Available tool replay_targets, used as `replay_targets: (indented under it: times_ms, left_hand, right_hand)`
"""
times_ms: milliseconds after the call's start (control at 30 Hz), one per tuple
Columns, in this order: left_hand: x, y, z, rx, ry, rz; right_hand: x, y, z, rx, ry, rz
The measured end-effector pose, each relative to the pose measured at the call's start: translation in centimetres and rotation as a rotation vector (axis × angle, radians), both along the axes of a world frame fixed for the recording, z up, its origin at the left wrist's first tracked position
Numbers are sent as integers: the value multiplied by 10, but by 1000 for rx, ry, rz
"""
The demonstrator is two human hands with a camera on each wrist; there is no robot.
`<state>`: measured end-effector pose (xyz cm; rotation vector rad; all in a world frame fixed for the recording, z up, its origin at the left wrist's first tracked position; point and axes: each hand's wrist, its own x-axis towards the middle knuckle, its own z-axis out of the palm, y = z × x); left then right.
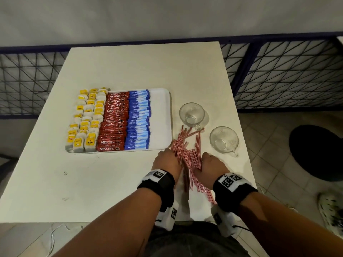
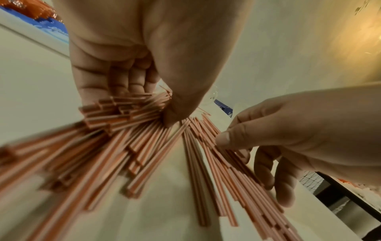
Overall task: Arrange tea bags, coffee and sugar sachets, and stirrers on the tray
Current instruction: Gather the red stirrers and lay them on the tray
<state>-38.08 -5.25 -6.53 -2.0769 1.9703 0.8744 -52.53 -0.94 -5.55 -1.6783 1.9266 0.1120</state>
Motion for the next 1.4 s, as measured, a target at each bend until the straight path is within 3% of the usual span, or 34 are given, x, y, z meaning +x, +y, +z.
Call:
replay_targets:
  times_ms: [400,733,1033,1167,1267,1333,1400]
  left_hand:
    - [-15,-12,-4,43,-77,-38]
    - [20,-31,34,210,-237,-438]
    - [63,-29,74,270,-253,-442]
    - [88,-33,82,255,-132,-339]
    - [107,-34,84,239,73,-224]
    - [112,-34,86,163,96,-302]
    - [110,-34,89,7,18,-470]
  right_hand:
    - [-6,3,2,-24,-34,85]
    - [-1,-1,4,19,-22,148]
    - [9,-3,6,36,-5,151]
    - [18,-10,18,-17,12,139]
    - [32,-27,37,-211,-119,120]
    - [45,-48,54,-287,-332,66]
    - [59,-68,67,-260,-566,-35]
